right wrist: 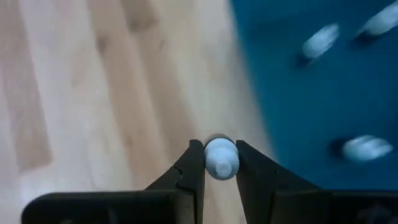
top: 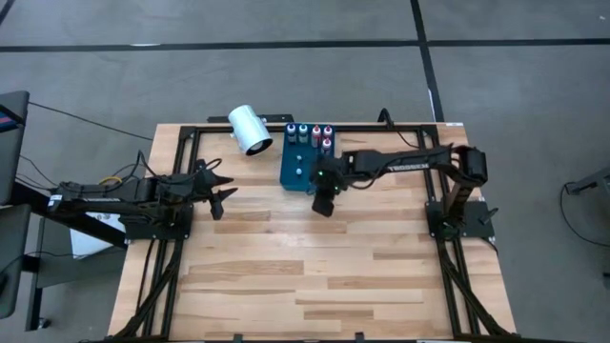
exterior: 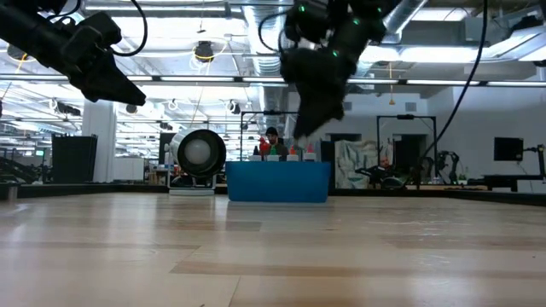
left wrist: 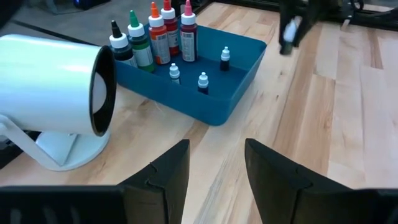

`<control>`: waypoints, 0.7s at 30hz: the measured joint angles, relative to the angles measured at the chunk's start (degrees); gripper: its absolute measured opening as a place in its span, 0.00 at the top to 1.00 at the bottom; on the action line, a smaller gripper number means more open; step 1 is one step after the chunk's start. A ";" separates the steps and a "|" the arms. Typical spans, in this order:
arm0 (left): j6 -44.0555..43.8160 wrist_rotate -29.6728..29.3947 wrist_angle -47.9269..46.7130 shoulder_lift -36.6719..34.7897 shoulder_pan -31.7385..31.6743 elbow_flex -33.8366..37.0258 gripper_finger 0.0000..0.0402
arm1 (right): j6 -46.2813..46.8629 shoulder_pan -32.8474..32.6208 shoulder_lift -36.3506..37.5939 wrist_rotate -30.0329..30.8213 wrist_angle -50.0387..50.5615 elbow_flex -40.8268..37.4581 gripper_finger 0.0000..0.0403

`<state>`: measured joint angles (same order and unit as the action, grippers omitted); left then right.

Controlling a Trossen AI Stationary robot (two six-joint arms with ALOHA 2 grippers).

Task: Pick & Place food coloring
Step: Put the small green food coloring bottle into the blue bin

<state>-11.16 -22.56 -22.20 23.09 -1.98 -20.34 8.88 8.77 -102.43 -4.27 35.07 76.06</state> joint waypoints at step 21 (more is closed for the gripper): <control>0.00 -1.93 -0.23 0.02 0.00 0.00 0.63 | 5.97 8.81 0.00 5.95 -2.98 4.47 0.85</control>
<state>-11.16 -24.49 -22.44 23.11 -1.98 -20.34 14.85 17.57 -102.43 1.68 32.09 80.53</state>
